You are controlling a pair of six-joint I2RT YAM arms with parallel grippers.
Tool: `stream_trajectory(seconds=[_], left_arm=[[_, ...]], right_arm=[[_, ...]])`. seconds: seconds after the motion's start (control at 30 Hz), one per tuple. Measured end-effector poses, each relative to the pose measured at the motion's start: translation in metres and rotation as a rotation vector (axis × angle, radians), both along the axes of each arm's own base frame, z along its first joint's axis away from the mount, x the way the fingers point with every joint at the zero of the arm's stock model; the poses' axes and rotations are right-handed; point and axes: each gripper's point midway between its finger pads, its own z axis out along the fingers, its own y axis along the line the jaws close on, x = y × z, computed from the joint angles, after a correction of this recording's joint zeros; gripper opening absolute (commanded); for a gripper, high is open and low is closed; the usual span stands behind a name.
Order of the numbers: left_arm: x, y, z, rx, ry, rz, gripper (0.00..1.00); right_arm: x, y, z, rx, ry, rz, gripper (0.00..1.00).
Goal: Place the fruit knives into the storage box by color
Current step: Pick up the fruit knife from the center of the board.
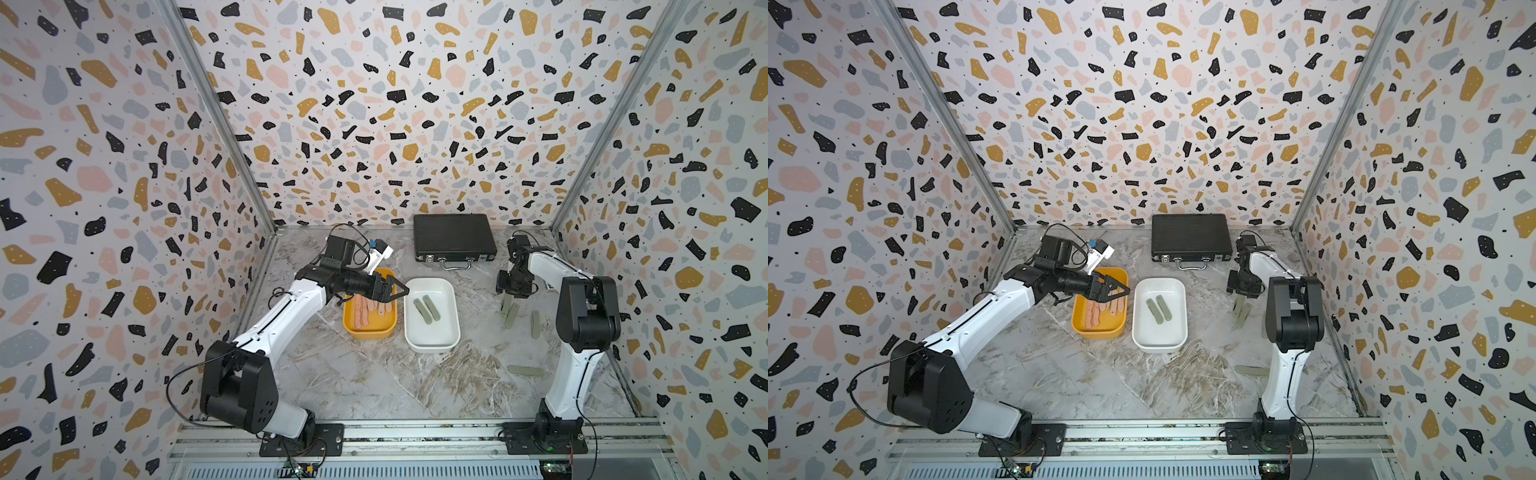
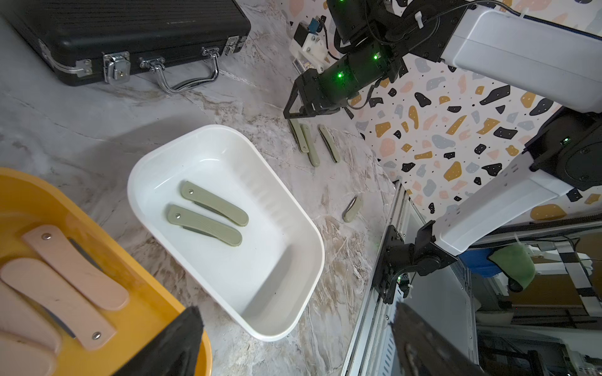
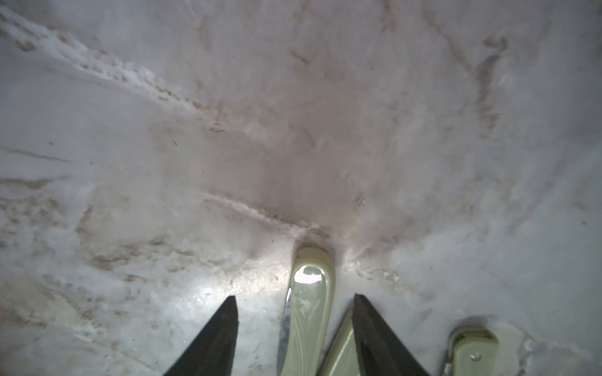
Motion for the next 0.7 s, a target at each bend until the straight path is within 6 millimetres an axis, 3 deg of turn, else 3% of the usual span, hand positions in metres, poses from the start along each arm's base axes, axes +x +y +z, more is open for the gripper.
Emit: stream_trajectory(seconds=[0.7], left_arm=[[0.002,0.001,-0.002,0.011,-0.006,0.008,0.91]], right_arm=[[-0.012,0.007,-0.014,0.009,0.026,0.028,0.30]])
